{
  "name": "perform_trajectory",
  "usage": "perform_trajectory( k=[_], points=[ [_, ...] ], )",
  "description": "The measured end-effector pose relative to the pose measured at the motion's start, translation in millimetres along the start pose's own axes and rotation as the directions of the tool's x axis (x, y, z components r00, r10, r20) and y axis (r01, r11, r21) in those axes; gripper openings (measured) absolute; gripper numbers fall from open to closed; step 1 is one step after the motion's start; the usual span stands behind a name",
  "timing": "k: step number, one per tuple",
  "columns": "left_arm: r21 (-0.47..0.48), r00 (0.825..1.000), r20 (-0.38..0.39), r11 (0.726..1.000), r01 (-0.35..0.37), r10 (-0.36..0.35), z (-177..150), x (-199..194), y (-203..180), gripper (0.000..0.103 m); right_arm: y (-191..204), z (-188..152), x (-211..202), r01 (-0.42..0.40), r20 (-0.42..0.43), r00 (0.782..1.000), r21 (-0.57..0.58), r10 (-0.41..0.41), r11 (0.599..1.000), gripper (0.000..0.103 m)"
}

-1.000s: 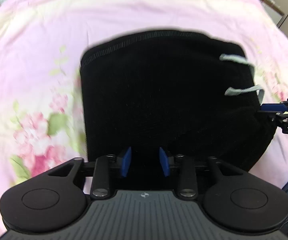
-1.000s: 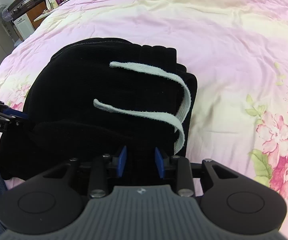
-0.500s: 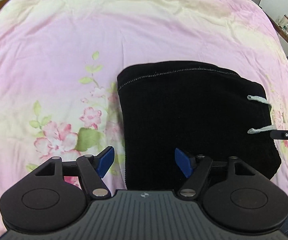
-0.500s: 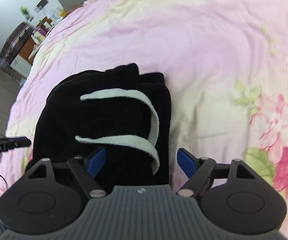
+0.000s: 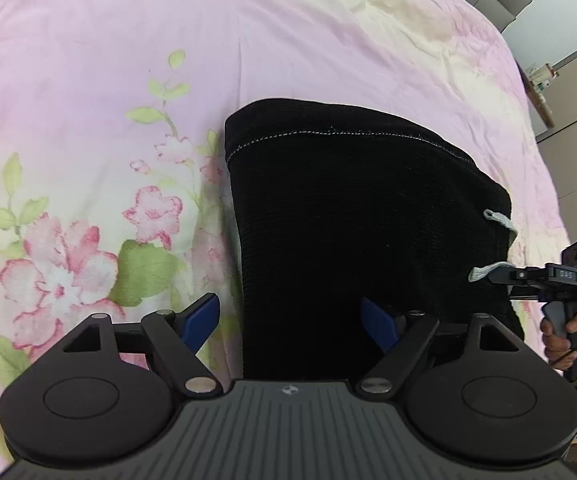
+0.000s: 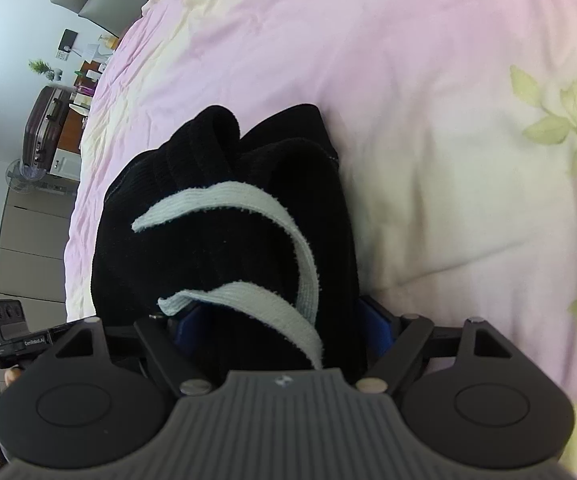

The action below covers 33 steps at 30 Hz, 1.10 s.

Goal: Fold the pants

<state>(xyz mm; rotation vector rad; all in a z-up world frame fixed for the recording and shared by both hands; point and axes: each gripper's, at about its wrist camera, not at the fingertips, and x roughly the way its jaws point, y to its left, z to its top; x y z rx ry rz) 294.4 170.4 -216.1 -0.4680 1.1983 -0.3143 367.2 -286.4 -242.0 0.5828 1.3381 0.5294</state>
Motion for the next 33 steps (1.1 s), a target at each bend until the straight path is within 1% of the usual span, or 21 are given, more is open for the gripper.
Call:
perform_trajectory(
  k=[3, 4, 5, 7, 8, 9, 10, 11, 12, 13, 14, 15, 16, 19, 22, 24, 26, 28, 31, 33],
  points=[
    [-0.05, 0.997, -0.003, 0.996, 0.076, -0.076, -2, 5, 12, 0.097, -5, 3, 6, -0.016, -0.004, 1.0, 0.019, 0.016, 1.0, 0.077],
    [-0.082, 0.994, 0.001, 0.991, 0.108, -0.109, -2, 7, 19, 0.098, -5, 3, 8, -0.018, -0.006, 1.0, 0.023, 0.018, 1.0, 0.078],
    [-0.118, 0.989, 0.006, 0.982, 0.144, -0.145, -4, 11, 25, 0.098, -6, 3, 11, -0.02, -0.008, 1.0, 0.025, 0.021, 0.999, 0.079],
    [-0.2, 0.975, 0.026, 0.955, 0.219, -0.219, -7, 18, 39, 0.096, -7, 4, 17, -0.026, -0.01, 1.0, 0.024, 0.026, 0.999, 0.079],
    [-0.232, 0.967, 0.038, 0.939, 0.253, -0.251, -9, 20, 43, 0.091, -7, 4, 19, -0.026, -0.008, 1.0, 0.032, 0.026, 0.999, 0.08],
    [-0.257, 0.96, 0.048, 0.925, 0.279, -0.276, -12, 21, 46, 0.081, -6, 3, 19, -0.026, -0.007, 1.0, 0.032, 0.026, 0.999, 0.079],
    [-0.281, 0.953, 0.057, 0.911, 0.302, -0.298, -14, 21, 48, 0.071, -4, 3, 19, -0.024, -0.007, 1.0, 0.024, 0.024, 0.999, 0.076],
    [-0.301, 0.952, 0.068, 0.903, 0.306, -0.3, -16, 21, 48, 0.068, -3, 2, 18, -0.025, -0.007, 1.0, 0.02, 0.025, 0.999, 0.071],
    [-0.308, 0.954, 0.077, 0.903, 0.3, -0.291, -17, 20, 46, 0.062, -1, 1, 16, -0.027, -0.008, 1.0, 0.018, 0.027, 0.999, 0.069],
    [-0.306, 0.957, 0.086, 0.907, 0.289, -0.276, -18, 17, 42, 0.055, 0, -1, 13, -0.028, -0.003, 1.0, 0.011, 0.028, 1.0, 0.065],
    [-0.3, 0.962, 0.093, 0.914, 0.273, -0.257, -20, 13, 39, 0.051, 3, -2, 10, -0.025, 0.005, 1.0, 0.005, 0.025, 1.0, 0.062],
    [-0.294, 0.966, 0.097, 0.92, 0.258, -0.24, -21, 9, 34, 0.046, 7, -4, 7, -0.02, 0.015, 1.0, -0.003, 0.02, 1.0, 0.061],
    [-0.287, 0.969, 0.101, 0.926, 0.245, -0.225, -20, 5, 30, 0.041, 10, -5, 3, -0.015, 0.022, 1.0, -0.01, 0.015, 1.0, 0.057],
    [-0.265, 0.973, 0.114, 0.938, 0.222, -0.199, -17, -10, 16, 0.033, 26, -5, -12, -0.016, 0.045, 0.999, -0.034, 0.017, 0.999, 0.048],
    [-0.229, 0.971, 0.139, 0.948, 0.223, -0.194, -12, -28, -1, 0.03, 49, -5, -35, -0.037, 0.067, 0.997, -0.077, 0.042, 0.996, 0.043],
    [-0.202, 0.967, 0.166, 0.953, 0.224, -0.192, -5, -45, -12, 0.03, 70, -6, -47, -0.042, 0.074, 0.996, -0.115, 0.051, 0.992, 0.043],
    [-0.191, 0.961, 0.195, 0.953, 0.234, -0.196, 1, -66, -13, 0.029, 92, -6, -57, -0.042, 0.085, 0.995, -0.151, 0.056, 0.988, 0.042],
    [-0.175, 0.956, 0.218, 0.956, 0.234, -0.194, 9, -93, -11, 0.029, 110, -6, -68, -0.075, 0.103, 0.99, -0.164, 0.093, 0.984, 0.042],
    [-0.154, 0.961, 0.234, 0.97, 0.187, -0.148, 24, -135, -3, 0.029, 141, -5, -71, -0.137, 0.124, 0.979, -0.178, 0.16, 0.974, 0.042],
    [-0.149, 0.965, 0.241, 0.979, 0.141, -0.102, 33, -159, 7, 0.029, 165, -6, -60, -0.169, 0.122, 0.973, -0.193, 0.195, 0.966, 0.042]
  ],
)
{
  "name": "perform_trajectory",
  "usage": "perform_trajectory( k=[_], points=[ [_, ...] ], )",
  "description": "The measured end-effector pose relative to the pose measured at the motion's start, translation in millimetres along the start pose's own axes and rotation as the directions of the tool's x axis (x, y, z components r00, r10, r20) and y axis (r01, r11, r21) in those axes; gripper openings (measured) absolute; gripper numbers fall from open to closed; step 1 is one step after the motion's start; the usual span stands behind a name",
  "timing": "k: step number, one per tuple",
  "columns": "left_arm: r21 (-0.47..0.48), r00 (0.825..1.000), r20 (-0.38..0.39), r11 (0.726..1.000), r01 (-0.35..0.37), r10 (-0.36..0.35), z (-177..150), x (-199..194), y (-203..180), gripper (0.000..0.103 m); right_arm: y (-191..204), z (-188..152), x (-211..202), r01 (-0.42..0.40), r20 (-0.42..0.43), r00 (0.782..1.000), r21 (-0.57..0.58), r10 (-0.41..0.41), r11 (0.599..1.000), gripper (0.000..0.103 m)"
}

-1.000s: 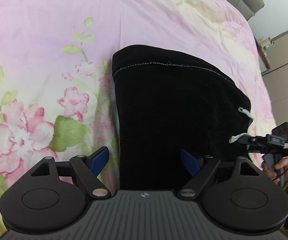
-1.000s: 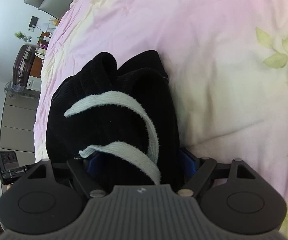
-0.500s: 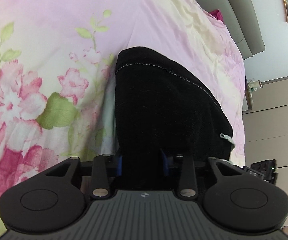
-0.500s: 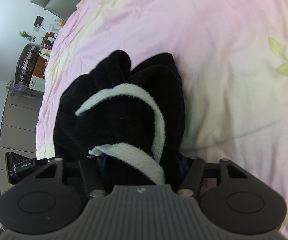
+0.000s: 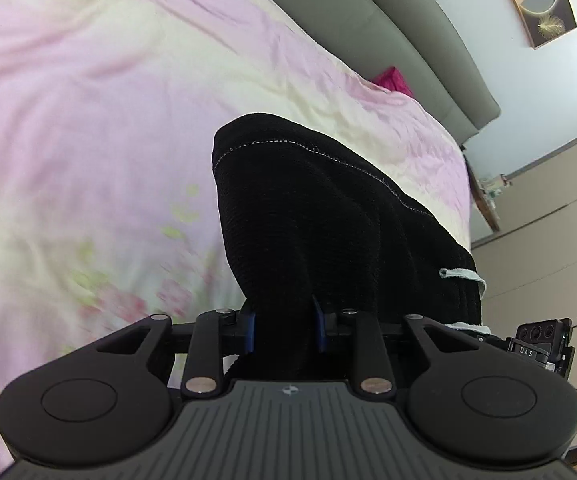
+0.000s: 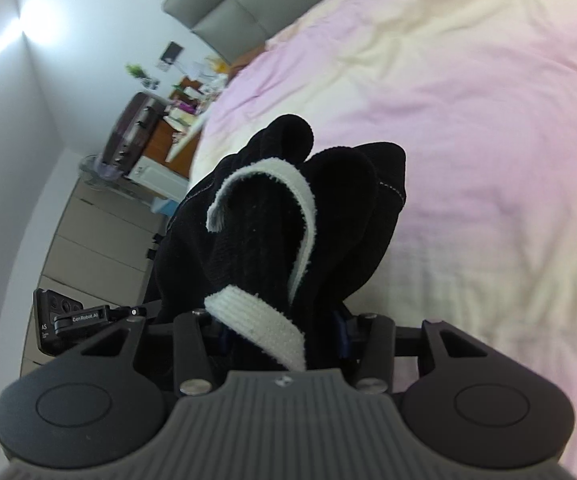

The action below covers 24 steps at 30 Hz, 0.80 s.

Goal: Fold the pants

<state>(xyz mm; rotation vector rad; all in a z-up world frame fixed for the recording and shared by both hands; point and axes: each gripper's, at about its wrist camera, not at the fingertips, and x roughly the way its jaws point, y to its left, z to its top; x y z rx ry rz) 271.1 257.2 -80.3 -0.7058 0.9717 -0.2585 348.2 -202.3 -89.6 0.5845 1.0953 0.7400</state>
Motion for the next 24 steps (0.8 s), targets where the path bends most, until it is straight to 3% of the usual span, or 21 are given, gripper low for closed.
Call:
perform_trajectory(
  k=[5, 9, 16, 24],
  points=[
    [0.062, 0.992, 0.007, 0.99, -0.124, 0.124, 27, -40, 16, 0.029, 34, -9, 58, -0.083, -0.007, 0.997, 0.042, 0.083, 0.996, 0.042],
    [0.044, 0.987, -0.014, 0.986, -0.162, 0.163, 38, -44, 49, 0.029, 43, -19, 107, -0.122, -0.027, 0.992, 0.077, 0.124, 0.99, 0.042],
    [0.012, 0.984, -0.083, 0.988, -0.156, 0.157, 52, -20, 110, 0.029, 40, -23, 177, -0.106, -0.086, 0.99, 0.114, 0.116, 0.988, 0.042],
    [0.0, 0.975, -0.166, 0.988, -0.153, 0.151, 42, 9, 179, 0.03, 6, -24, 227, -0.036, -0.164, 0.985, 0.119, 0.055, 0.992, 0.042]
  ],
)
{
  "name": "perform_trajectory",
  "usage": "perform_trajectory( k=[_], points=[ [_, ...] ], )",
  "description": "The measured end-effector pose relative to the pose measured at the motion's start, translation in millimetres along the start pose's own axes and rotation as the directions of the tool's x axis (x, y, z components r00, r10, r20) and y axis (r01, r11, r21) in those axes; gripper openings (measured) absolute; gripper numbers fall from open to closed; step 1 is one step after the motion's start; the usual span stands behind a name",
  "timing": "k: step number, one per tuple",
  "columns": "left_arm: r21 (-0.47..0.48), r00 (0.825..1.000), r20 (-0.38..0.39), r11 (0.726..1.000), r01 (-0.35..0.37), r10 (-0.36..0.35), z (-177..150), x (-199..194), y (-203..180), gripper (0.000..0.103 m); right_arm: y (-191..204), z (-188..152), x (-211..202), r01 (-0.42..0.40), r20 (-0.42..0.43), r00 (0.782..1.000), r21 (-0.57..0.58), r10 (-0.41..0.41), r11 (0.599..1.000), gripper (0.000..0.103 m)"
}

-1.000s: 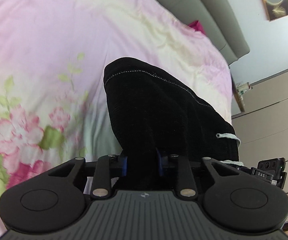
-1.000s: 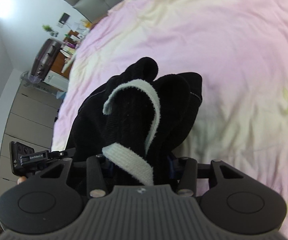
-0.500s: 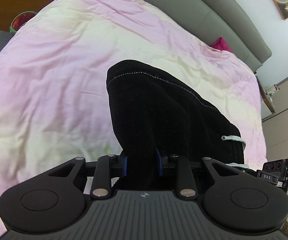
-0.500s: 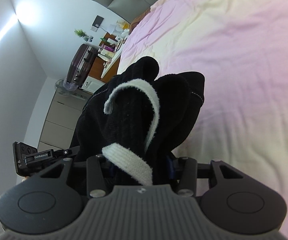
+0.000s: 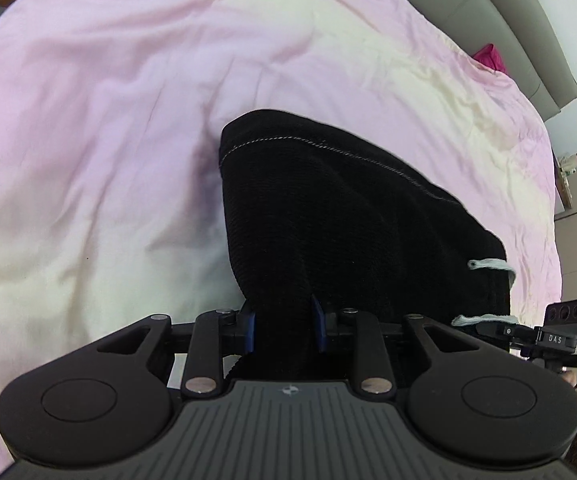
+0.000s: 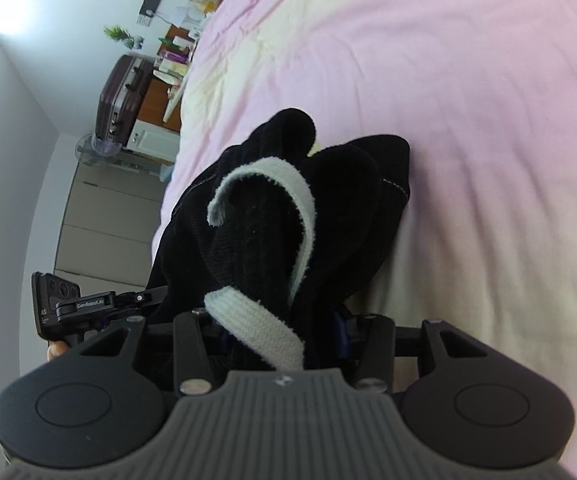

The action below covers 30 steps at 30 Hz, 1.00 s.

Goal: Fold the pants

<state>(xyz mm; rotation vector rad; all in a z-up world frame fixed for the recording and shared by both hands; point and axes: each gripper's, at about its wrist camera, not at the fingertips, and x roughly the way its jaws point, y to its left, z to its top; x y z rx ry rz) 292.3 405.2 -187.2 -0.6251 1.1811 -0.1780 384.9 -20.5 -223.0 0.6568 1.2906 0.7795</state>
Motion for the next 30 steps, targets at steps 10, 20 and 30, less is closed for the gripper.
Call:
perform_trajectory(
  k=[10, 20, 30],
  points=[
    [0.055, 0.997, 0.015, 0.995, -0.077, 0.077, -13, -1, 2, 0.049, -27, -4, 18, 0.09, -0.054, 0.995, 0.05, -0.088, 0.995, 0.051],
    [0.214, 0.951, 0.263, 0.951, -0.223, 0.164, -2, -65, -57, 0.054, 86, 21, -33, 0.403, 0.127, 0.913, -0.424, -0.388, 0.811, 0.043],
    [0.21, 0.94, 0.216, 0.928, -0.307, 0.262, 28, 35, -68, 0.036, 100, 45, 42, 0.509, 0.177, 0.852, -0.501, -0.493, 0.7, 0.0]
  ],
)
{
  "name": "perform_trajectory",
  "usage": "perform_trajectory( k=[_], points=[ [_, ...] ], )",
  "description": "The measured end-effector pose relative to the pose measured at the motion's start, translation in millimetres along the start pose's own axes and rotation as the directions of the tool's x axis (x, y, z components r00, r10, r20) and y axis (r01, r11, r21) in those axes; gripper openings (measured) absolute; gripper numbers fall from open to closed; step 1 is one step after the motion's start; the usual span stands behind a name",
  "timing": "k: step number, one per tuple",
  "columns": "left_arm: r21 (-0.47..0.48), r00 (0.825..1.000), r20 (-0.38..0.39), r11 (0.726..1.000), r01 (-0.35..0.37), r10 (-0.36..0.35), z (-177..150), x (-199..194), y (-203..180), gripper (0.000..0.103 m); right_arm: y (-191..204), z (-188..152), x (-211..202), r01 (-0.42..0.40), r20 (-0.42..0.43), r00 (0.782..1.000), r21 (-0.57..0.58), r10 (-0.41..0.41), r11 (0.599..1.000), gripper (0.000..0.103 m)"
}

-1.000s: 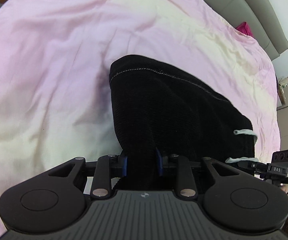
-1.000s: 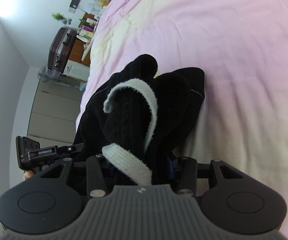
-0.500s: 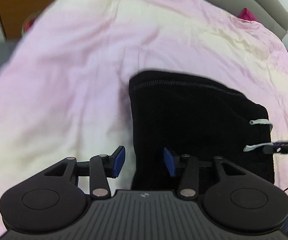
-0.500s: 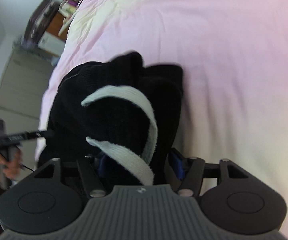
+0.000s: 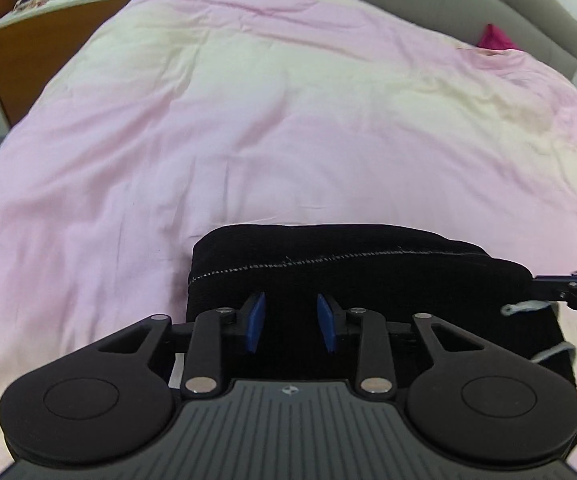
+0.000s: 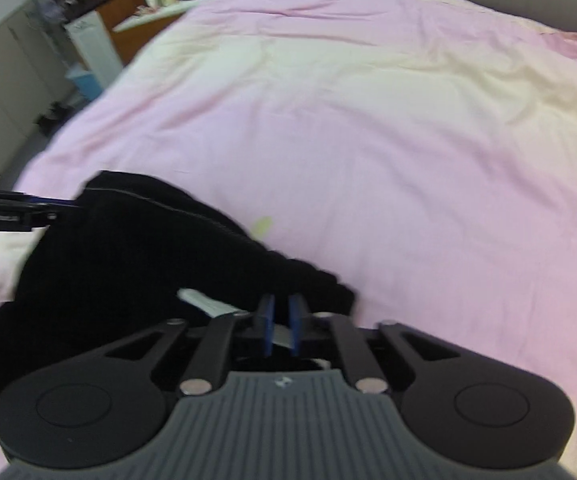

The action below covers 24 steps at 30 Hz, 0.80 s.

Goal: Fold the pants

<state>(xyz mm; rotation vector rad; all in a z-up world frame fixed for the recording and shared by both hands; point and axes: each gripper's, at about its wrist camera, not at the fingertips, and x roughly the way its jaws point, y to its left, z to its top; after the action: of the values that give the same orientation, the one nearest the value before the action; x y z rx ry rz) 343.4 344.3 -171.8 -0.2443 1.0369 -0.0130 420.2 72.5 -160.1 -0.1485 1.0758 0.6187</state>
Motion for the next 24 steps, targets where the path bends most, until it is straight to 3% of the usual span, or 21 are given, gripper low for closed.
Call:
perform_trajectory(
  k=[5, 10, 12, 15, 18, 20, 24],
  points=[
    [0.009, 0.995, -0.063, 0.997, -0.081, 0.081, 11, 23, -6, 0.032, -14, 5, 18, 0.012, -0.021, 1.0, 0.034, -0.012, 0.999, 0.002],
    [0.1, 0.992, -0.006, 0.987, -0.125, 0.127, 1, -24, -16, 0.033, -8, 2, -2, 0.008, 0.007, 1.0, 0.041, -0.008, 0.999, 0.004],
    [0.171, 0.994, 0.024, 0.979, -0.113, 0.111, -17, -50, -22, 0.033, -1, -7, -20, -0.004, 0.046, 0.999, 0.028, 0.003, 1.0, 0.01],
    [0.277, 0.995, 0.034, 0.955, -0.102, 0.097, -58, -81, -38, 0.033, 13, -34, -50, -0.032, 0.098, 0.995, -0.008, 0.032, 0.999, 0.011],
    [0.344, 0.99, 0.028, 0.929, -0.139, 0.138, -99, -97, -49, 0.033, 27, -66, -70, -0.078, 0.104, 0.991, -0.003, 0.078, 0.997, 0.011],
    [0.33, 0.988, 0.019, 0.932, -0.15, 0.152, -120, -102, -46, 0.033, 38, -90, -78, -0.088, 0.098, 0.991, -0.009, 0.088, 0.996, 0.011],
    [0.222, 0.989, -0.073, 0.969, -0.111, 0.131, -151, -94, -24, 0.033, 52, -126, -73, -0.036, 0.05, 0.998, -0.052, 0.039, 0.998, 0.011]
  ],
)
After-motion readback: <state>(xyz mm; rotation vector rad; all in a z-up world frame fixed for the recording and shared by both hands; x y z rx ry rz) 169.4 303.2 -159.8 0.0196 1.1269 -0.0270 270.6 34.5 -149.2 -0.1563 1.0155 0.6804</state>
